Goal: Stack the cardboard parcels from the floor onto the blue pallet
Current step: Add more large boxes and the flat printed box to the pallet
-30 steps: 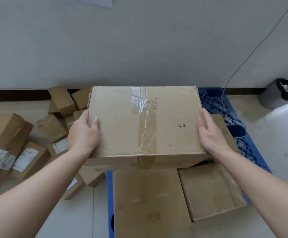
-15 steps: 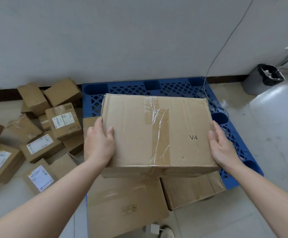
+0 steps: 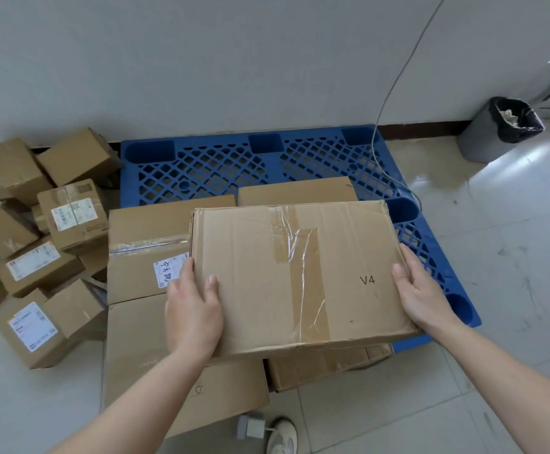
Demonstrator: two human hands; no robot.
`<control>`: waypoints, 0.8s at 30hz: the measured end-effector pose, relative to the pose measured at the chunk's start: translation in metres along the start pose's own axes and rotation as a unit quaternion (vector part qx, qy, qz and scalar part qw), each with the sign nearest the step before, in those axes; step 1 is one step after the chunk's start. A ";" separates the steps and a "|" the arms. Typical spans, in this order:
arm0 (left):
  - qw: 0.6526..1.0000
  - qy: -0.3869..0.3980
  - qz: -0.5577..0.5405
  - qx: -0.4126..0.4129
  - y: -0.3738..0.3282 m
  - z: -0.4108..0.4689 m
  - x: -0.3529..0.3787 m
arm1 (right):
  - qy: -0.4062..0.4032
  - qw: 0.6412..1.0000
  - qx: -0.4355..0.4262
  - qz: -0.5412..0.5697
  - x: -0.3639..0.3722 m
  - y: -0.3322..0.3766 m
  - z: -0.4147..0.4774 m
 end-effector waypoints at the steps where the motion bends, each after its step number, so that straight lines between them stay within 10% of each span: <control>1: 1.000 -0.001 0.001 -0.004 -0.001 -0.006 0.008 | 0.000 1.000 0.005 0.002 -0.005 -0.008 0.002; 24: 0.999 0.013 0.003 -0.052 -0.013 -0.106 0.131 | -0.038 0.996 0.083 0.017 -0.065 -0.144 0.026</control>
Point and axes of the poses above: each hand's wrist, its own z-axis towards the middle knuckle, its own x-axis out of the palm, y = z × x, the point moved 10 cm from there along z, towards the middle knuckle, and after that the axes turned 13 degrees about z, right-handed, at the moved point
